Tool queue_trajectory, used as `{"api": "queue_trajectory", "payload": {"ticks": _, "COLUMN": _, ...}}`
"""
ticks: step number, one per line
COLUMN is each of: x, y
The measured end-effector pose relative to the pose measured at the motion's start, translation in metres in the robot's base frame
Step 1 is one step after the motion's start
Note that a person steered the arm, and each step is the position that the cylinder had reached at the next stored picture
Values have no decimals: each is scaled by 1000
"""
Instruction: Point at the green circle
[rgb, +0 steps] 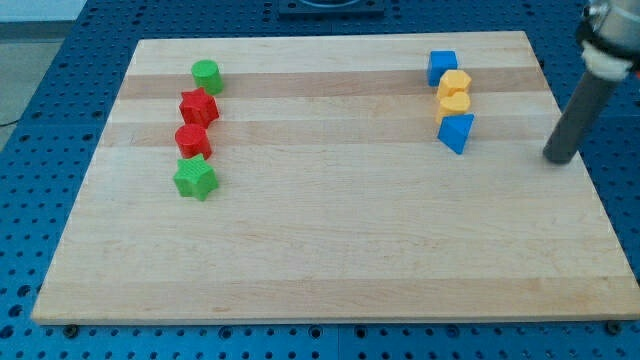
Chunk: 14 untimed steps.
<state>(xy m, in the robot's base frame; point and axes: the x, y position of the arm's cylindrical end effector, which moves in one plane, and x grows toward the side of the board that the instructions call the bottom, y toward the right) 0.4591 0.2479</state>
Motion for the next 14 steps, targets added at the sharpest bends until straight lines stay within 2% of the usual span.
{"api": "queue_trajectory", "payload": {"ticks": 1, "x": 35, "y": -80}}
{"api": "queue_trajectory", "payload": {"ticks": 2, "x": 6, "y": -125}}
{"api": "queue_trajectory", "payload": {"ticks": 4, "x": -131, "y": -185}}
{"api": "queue_trajectory", "payload": {"ticks": 5, "x": -173, "y": -210}}
{"api": "queue_trajectory", "payload": {"ticks": 7, "x": -216, "y": -241}}
{"api": "queue_trajectory", "payload": {"ticks": 8, "x": -252, "y": -293}}
{"api": "queue_trajectory", "payload": {"ticks": 10, "x": -267, "y": -323}}
{"api": "queue_trajectory", "payload": {"ticks": 12, "x": -254, "y": -395}}
{"api": "queue_trajectory", "payload": {"ticks": 14, "x": -254, "y": -395}}
